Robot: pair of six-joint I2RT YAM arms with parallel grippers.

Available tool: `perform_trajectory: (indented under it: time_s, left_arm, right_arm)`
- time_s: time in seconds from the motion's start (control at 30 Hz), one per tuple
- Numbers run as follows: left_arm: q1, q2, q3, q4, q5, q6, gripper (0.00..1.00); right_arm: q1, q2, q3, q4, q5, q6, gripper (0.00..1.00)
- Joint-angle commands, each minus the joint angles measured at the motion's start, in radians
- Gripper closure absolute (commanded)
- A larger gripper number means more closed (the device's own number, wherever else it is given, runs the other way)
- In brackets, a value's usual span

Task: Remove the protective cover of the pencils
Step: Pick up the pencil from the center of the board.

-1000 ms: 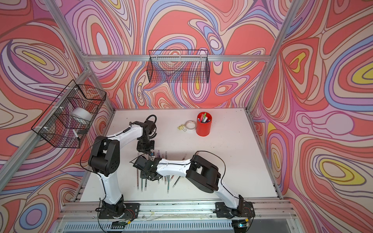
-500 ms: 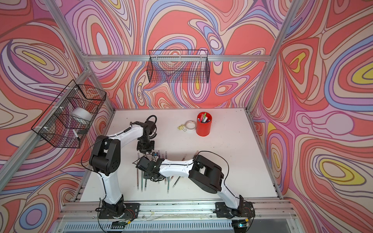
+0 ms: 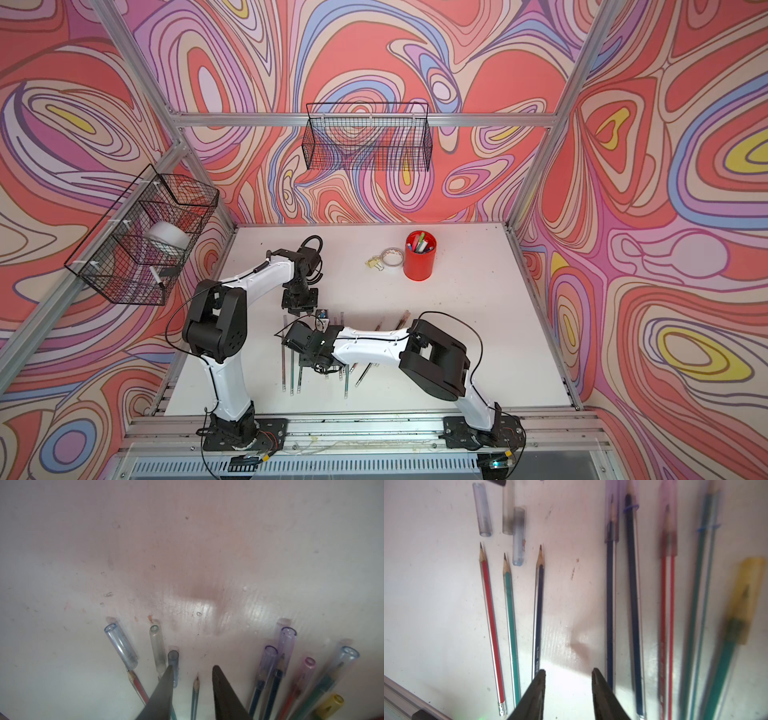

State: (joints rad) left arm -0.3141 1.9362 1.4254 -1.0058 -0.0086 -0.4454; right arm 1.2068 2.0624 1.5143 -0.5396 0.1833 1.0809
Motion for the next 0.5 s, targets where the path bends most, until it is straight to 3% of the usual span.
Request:
perform_trajectory:
  time_s: [0.0,0.47]
  left_arm:
    - [0.004,-0.088,0.005,0.011,-0.003,0.005,0.63]
    - [0.004,-0.281,-0.051,0.089,-0.077,0.008,0.60]
  right_arm:
    - [0.004,-0.024,-0.005,-0.044,0.057,-0.002,0.62]
    - [0.003,0.098,0.122,-0.196,0.095,-0.009,0.65]
